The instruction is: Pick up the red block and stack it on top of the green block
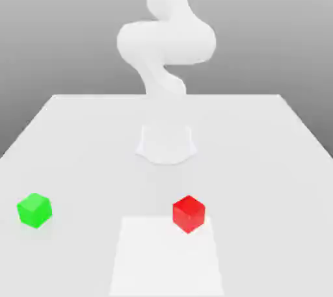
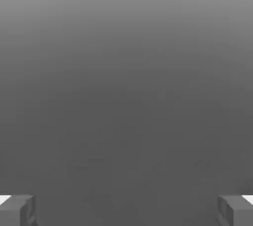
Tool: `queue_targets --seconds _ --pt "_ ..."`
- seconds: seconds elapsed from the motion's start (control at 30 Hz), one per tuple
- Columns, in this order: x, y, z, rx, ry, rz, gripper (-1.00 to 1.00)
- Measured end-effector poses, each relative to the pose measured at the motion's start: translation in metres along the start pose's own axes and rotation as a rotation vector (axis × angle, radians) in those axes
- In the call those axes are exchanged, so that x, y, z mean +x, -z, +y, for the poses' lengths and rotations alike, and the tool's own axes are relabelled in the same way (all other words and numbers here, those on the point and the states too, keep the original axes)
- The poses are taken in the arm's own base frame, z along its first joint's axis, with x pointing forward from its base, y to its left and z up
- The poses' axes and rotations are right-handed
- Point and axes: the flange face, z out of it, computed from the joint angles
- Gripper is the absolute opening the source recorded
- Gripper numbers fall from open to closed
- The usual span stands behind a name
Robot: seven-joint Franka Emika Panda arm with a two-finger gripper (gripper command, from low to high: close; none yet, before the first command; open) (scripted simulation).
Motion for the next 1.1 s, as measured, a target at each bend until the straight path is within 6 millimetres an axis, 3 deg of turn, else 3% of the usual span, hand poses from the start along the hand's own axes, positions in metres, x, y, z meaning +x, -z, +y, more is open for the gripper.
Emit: queue_targets --seconds 0.13,0.3,0.6,0.77,0.8,1.0,1.1 --pt "-0.04 -0.096 0.018 -0.084 0.134 -0.122 0.0" --pt "-0.108 -0.193 0.061 -0.171 0.298 -0.289 0.0" --pt "-0.271 -0.314 0.19 -0.285 0.6 -0.644 0.0" --pt "-0.304 -0.348 0.22 -0.294 0.625 -0.674 0.0" --pt "-0.308 -0.352 0.224 -0.294 0.625 -0.674 -1.0" --pt "-0.31 -0.354 0.225 -0.294 0.625 -0.676 -1.0" --pt "-0.302 -0.345 0.218 -0.294 0.625 -0.676 -1.0"
